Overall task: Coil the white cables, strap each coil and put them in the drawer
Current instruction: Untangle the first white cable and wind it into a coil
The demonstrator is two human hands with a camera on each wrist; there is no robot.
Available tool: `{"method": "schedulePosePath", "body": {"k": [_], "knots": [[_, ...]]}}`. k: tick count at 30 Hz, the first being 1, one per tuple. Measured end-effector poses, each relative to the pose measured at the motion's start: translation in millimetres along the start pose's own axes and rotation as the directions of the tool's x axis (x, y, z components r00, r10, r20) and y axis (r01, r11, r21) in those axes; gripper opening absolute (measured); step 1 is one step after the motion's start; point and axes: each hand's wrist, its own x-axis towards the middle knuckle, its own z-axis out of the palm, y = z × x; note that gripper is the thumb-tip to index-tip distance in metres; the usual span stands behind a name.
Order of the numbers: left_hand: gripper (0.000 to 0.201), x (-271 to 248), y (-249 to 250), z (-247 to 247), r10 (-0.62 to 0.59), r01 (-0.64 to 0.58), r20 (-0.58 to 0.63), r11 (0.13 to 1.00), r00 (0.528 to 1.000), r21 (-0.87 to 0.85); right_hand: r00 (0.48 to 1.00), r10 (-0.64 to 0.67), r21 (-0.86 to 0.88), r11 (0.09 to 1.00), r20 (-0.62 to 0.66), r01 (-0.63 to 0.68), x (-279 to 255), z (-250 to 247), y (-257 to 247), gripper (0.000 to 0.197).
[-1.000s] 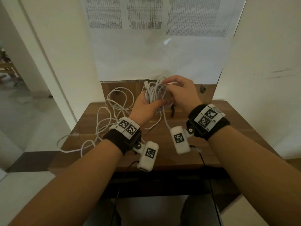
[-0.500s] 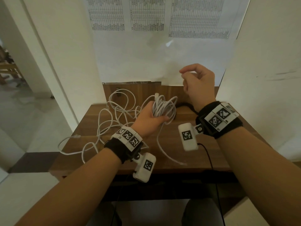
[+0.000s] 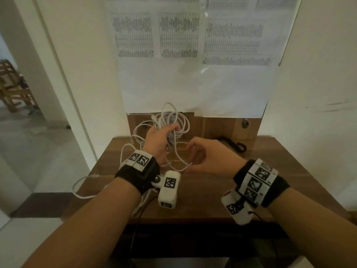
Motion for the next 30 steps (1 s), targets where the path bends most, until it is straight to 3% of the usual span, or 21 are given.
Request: {"method": "schedulePosePath", "body": {"k": [4,7,11,15,18,21,24,26,28,30], "knots": [[0.007,4.4,6.6,-5.5,-0.001,0.001,-0.027,1.000,1.000,-0.010,0.988,-0.051,-0.253,0.964,0.144,0.086,2.2,1.2,-10.5,0.052],[0.014,3.3,6.5,-10.0,0.035,-0.034,-0.025,0.999,0.999,0.012,0.982,-0.086,-0.356,0.924,0.167,0.142,2.8,-0.7,-13.4,0.036],[0.023,5.2,12.0,-20.4,-0.021,0.022,-0.063,1.000,0.998,0.005,0.997,-0.066,-0.225,0.973,-0.038,0.056,1.2,-14.9,0.1,0.021],[0.014,7.6,20.0,-29.7,-0.082,0.084,-0.165,0.996,0.983,0.003,0.953,0.063,-0.053,0.995,-0.297,-0.083,-2.9,-28.1,22.0,0.019],[0.032,10.2,20.8,-35.0,-0.126,0.118,-0.187,0.991,0.974,-0.056,0.923,0.172,-0.214,0.943,-0.345,-0.256,-4.0,-33.9,28.6,0.024],[0.021,14.4,21.1,-36.5,-0.168,0.148,-0.160,0.980,0.973,-0.130,0.931,0.272,-0.543,0.758,-0.241,-0.362,-2.2,-34.9,29.8,0.027],[0.008,10.7,25.7,-32.1,-0.214,0.194,-0.129,0.970,0.968,-0.148,0.914,0.394,-0.709,0.617,-0.098,-0.342,-0.1,-31.7,24.8,0.021],[0.018,6.7,31.1,-28.2,-0.276,0.257,-0.090,0.949,0.957,-0.180,0.910,0.414,-0.756,0.589,-0.021,-0.285,1.2,-27.9,20.4,0.016],[0.034,7.5,34.7,-25.2,-0.324,0.297,-0.101,0.929,0.941,-0.220,0.910,0.404,-0.769,0.609,0.090,-0.194,2.6,-21.8,13.0,0.017],[0.038,11.3,33.5,-21.2,-0.341,0.308,-0.139,0.927,0.930,-0.215,0.906,0.371,-0.758,0.646,0.204,-0.094,3.6,-12.4,-0.2,0.020]]}}
